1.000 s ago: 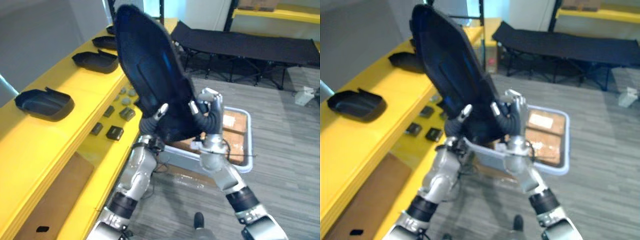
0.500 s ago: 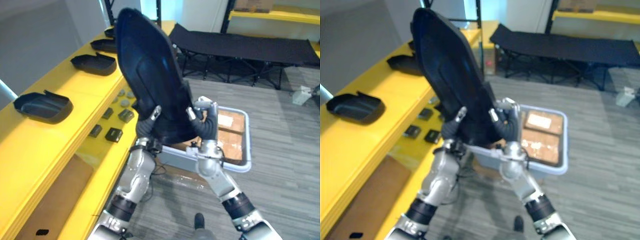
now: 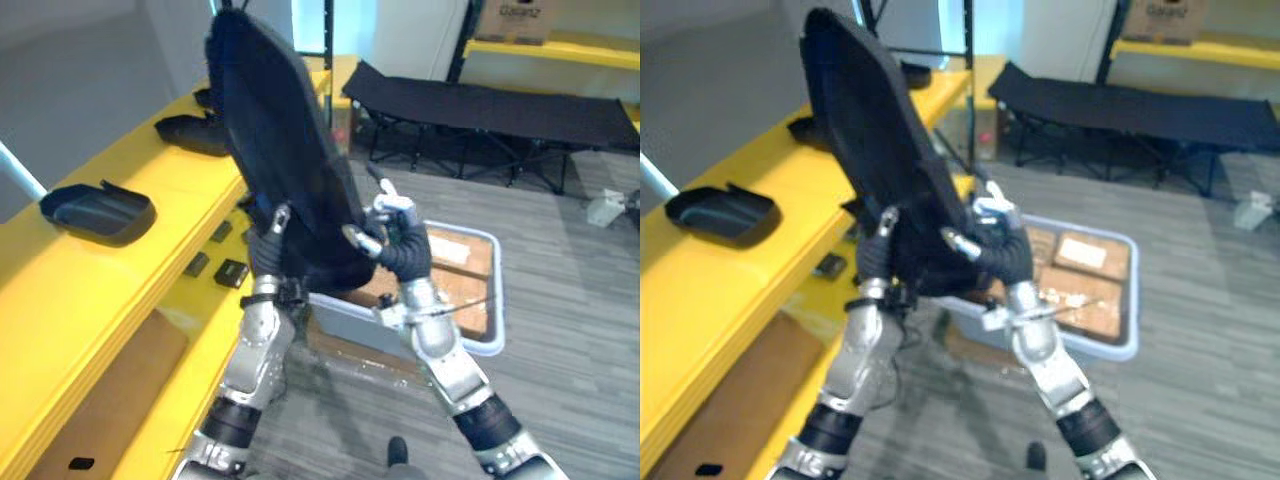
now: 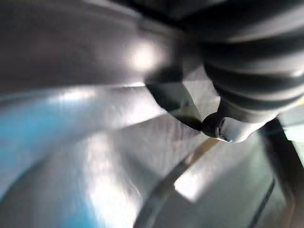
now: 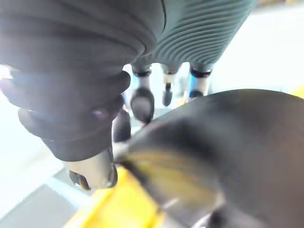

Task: Walk over and take plastic housings, then place them on the shelf

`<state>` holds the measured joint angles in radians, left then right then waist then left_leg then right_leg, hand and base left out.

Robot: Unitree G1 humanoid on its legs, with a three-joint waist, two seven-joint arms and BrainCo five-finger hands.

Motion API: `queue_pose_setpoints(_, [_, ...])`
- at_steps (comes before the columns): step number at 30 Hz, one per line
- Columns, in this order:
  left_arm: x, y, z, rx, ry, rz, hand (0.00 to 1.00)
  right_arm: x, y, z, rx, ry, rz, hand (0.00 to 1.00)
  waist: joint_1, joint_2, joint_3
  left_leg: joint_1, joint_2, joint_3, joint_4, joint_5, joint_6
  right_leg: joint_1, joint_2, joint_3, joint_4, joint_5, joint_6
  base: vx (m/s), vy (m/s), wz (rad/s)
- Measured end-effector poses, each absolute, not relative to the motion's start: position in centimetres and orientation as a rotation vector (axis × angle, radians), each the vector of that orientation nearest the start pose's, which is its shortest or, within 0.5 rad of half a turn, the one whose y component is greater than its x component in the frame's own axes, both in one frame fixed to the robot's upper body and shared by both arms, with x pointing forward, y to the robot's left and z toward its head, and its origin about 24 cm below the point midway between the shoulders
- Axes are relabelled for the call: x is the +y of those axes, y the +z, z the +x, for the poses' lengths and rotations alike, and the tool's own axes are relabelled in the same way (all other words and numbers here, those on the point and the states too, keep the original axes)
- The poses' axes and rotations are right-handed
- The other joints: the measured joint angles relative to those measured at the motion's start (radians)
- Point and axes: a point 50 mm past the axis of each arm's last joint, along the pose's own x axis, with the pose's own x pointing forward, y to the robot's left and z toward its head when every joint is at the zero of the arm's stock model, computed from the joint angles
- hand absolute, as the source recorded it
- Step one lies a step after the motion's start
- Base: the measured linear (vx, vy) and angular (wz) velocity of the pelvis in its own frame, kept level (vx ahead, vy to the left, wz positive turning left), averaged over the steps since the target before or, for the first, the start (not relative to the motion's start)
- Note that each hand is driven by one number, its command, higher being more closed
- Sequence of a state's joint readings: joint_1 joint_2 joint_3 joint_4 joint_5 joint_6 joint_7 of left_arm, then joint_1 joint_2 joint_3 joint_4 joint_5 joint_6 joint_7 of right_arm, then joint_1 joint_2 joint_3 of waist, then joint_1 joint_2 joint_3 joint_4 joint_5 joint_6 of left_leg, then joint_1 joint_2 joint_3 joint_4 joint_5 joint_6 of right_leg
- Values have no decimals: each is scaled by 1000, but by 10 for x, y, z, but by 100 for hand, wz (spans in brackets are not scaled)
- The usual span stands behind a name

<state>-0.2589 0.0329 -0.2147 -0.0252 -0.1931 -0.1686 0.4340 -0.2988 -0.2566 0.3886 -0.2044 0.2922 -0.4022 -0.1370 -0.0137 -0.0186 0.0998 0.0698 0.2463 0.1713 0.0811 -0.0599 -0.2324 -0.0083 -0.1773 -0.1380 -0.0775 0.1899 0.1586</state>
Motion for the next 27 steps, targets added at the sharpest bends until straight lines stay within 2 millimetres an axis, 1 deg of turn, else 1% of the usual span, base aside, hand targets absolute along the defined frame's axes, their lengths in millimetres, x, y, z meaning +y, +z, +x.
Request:
queue_pose_setpoints(1, [109, 123, 285, -376, 154, -197, 100, -92, 180, 254, -758, 387, 188, 0, 0, -6, -4, 0, 2, 0, 0, -1, -1, 0, 2, 0, 0, -1, 0, 0, 0, 0])
queue_pose_setpoints(2, [113, 120, 283, -390, 197, -111, 100, -102, 188, 255, -785, 366, 222, 0, 0, -18, -11, 0, 6, 0, 0, -1, -2, 0, 7, 0, 0, -3, -1, 0, 0, 0])
queue_pose_setpoints(3, [117, 119, 282, -398, 220, -50, 100, -109, 193, 255, -802, 346, 245, 0, 0, -23, -14, 0, 8, 1, 0, -2, -3, -1, 9, 1, 0, -4, -1, -13, -1, -3])
queue_pose_setpoints(5, [133, 113, 281, -399, 306, 111, 100, -144, 217, 249, -923, 244, 286, 0, -2, -31, -20, 1, 11, 5, 0, -3, -4, -4, 13, 4, 0, -7, 1, -11, 6, -5])
queue_pose_setpoints(6, [138, 111, 281, -399, 328, 152, 100, -153, 223, 246, -961, 215, 286, 0, -4, -31, -20, 1, 11, 6, -1, -3, -5, -6, 14, 6, 0, -7, 1, -7, 12, -8])
queue_pose_setpoints(7, [151, 109, 282, -395, 385, 212, 100, -170, 232, 240, -1023, 157, 287, 0, -8, -30, -19, 1, 13, 11, -1, -3, -5, -9, 16, 9, 0, -7, 0, 0, 12, -8])
queue_pose_setpoints(9, [175, 103, 281, -371, 483, 274, 100, -196, 239, 233, -1079, 66, 286, 0, -24, -30, -20, 9, 19, 27, -3, -5, -7, -11, 22, 20, 0, -6, -1, 13, 14, -17])
queue_pose_setpoints(10, [181, 101, 280, -360, 508, 281, 100, -202, 239, 231, -1080, 43, 290, 0, -27, -30, -20, 16, 20, 34, -4, -6, -9, -12, 23, 28, 0, -5, -3, 24, 18, -23])
queue_pose_setpoints(11, [193, 97, 279, -336, 562, 288, 100, -217, 235, 226, -1075, -11, 301, 0, -32, -28, -21, 19, 20, 42, -4, -10, -9, -12, 23, 34, 0, -5, -3, 22, 23, -19])
queue_pose_setpoints(12, [200, 94, 278, -324, 603, 289, 100, -231, 227, 220, -1053, -73, 311, 0, -36, -28, -21, 19, 19, 48, -5, -13, -9, -15, 23, 37, 0, -5, -3, 20, 24, -15])
queue_pose_setpoints(13, [204, 94, 277, -320, 622, 289, 100, -237, 222, 217, -1037, -106, 308, 0, -37, -28, -21, 19, 19, 52, -6, -13, -9, -19, 23, 41, 0, -5, -3, 30, 30, -16])
queue_pose_setpoints(14, [213, 92, 274, -315, 660, 291, 100, -249, 213, 211, -1008, -167, 306, 0, -42, -28, -21, 17, 18, 60, -8, -14, -10, -30, 24, 52, 0, -4, -2, 36, 28, -14])
queue_pose_setpoints(15, [221, 89, 269, -304, 702, 293, 100, -260, 201, 207, -967, -239, 312, 0, -55, -25, -20, 18, 16, 63, -13, -14, -9, -32, 24, 55, -1, -3, -1, 32, 22, -12])
queue_pose_setpoints(16, [225, 86, 266, -298, 716, 286, 100, -265, 193, 205, -940, -281, 313, 0, -59, -23, -20, 17, 16, 66, -17, -14, -9, -32, 24, 56, -1, -3, -1, 12, 16, -7])
queue_pose_setpoints(17, [228, 82, 261, -297, 723, 241, 100, -278, 174, 201, -865, -365, 338, 0, -61, -21, -21, 18, 15, 71, -20, -14, -9, -33, 24, 58, -1, -3, -1, 12, 18, -7])
queue_pose_setpoints(18, [229, 80, 257, -307, 725, 198, 100, -286, 149, 198, -763, -436, 369, 0, -62, -21, -20, 18, 15, 75, -21, -15, -8, -38, 23, 61, -1, -3, -1, 19, 27, -9])
queue_pose_setpoints(19, [229, 79, 254, -314, 726, 165, 100, -288, 135, 196, -707, -465, 394, 0, -62, -21, -20, 17, 14, 79, -21, -15, -8, -41, 23, 64, -1, -3, -1, 21, 22, -9])
queue_pose_setpoints(20, [228, 78, 249, -324, 724, 102, 100, -289, 113, 194, -617, -501, 443, 0, -63, -19, -19, 16, 14, 81, -21, -16, -7, -43, 23, 67, -1, -3, 0, 14, 19, -6])
queue_pose_setpoints(21, [220, 78, 237, -348, 689, -41, 100, -284, 74, 184, -463, -566, 510, 0, -63, -13, -16, 16, 13, 81, -21, -20, -7, -42, 23, 67, -1, -4, 2, 0, 0, 0])
queue_pose_setpoints(22, [216, 78, 232, -361, 675, -90, 100, -281, 60, 179, -410, -589, 528, 0, -61, -10, -13, 16, 13, 81, -20, -21, -7, -42, 22, 67, -1, -5, 3, 0, 0, 0])
queue_pose_setpoints(23, [209, 79, 221, -383, 651, -177, 100, -272, 40, 169, -327, -624, 557, 0, -57, 1, -7, 15, 11, 81, -19, -24, -5, -41, 20, 67, -1, -6, 5, 0, 0, 0])
queue_pose_setpoints(24, [202, 78, 212, -393, 626, -221, 100, -264, 27, 162, -274, -646, 582, 0, -56, 10, -1, 15, 10, 81, -16, -28, -4, -40, 18, 67, -1, -8, 7, 0, 0, 0])
queue_pose_setpoints(25, [200, 77, 209, -394, 608, -240, 100, -262, 24, 160, -260, -659, 580, 0, -55, 14, 2, 15, 9, 81, -14, -29, -4, -39, 17, 67, -1, -9, 8, 0, 0, 0])
queue_pose_setpoints(26, [198, 75, 206, -393, 582, -267, 100, -260, 23, 159, -264, -685, 542, 0, -52, 22, 6, 13, 9, 80, -9, -32, -3, -38, 16, 67, -1, -11, 10, 0, 0, 0])
queue_pose_setpoints(27, [199, 74, 204, -390, 568, -280, 100, -260, 27, 158, -295, -694, 522, 0, -51, 26, 8, 8, 9, 77, -3, -35, -2, -37, 15, 65, -1, -15, 13, -31, 9, 6])
